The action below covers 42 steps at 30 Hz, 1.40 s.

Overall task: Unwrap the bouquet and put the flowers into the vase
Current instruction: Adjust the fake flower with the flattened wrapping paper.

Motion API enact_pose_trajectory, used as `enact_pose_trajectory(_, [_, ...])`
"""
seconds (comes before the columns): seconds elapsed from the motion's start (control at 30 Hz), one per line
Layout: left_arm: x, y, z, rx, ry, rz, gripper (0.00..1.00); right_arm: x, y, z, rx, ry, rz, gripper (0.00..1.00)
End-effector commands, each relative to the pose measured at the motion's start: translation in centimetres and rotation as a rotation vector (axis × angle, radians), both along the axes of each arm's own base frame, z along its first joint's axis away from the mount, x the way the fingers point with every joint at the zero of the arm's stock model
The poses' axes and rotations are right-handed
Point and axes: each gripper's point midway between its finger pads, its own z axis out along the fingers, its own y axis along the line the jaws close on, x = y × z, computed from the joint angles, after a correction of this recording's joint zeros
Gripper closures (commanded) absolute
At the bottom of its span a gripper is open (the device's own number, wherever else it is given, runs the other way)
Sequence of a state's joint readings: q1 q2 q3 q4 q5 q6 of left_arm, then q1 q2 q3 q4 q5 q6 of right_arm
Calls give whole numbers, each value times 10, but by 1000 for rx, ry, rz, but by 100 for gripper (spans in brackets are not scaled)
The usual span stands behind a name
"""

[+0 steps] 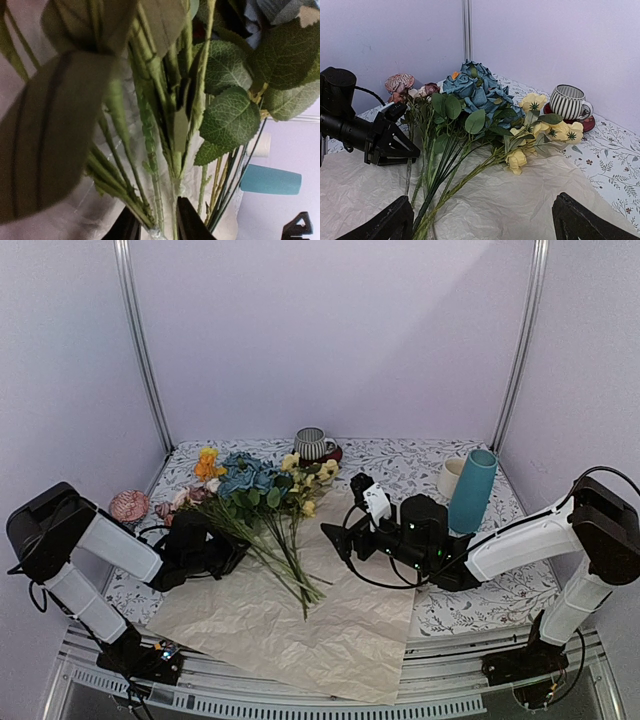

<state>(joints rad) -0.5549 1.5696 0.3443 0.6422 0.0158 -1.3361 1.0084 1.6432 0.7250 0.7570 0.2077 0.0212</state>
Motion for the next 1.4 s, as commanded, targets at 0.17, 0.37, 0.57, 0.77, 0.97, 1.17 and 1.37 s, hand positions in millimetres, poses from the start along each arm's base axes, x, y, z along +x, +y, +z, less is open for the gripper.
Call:
enact_pose_trajectory(0.17, [14, 8, 18, 12, -63, 35, 86, -1, 3, 2, 4, -11, 11, 1])
enact_pose_trajectory(0.37, [13, 17, 24, 50, -83, 52, 93, -1, 4, 2, 3, -10, 14, 1])
enact_pose_trajectory(0.57, [6, 41, 33, 134, -99, 121, 94, -1, 4, 1, 2, -9, 18, 1])
enact_pose_trajectory(0.77, [0, 59, 44, 207, -124, 159, 94, -2, 5, 1, 0, -9, 19, 1])
enact_pose_trajectory(0.97, [-5, 72, 60, 268, -164, 172, 95, -2, 5, 0, -2, -8, 19, 1])
enact_pose_trajectory(1.17, [-9, 85, 79, 323, -202, 199, 95, -2, 6, 0, -2, -7, 25, 1])
enact_pose_trajectory(1.37, [-13, 93, 104, 355, -259, 202, 96, -2, 6, -1, -3, -6, 26, 1])
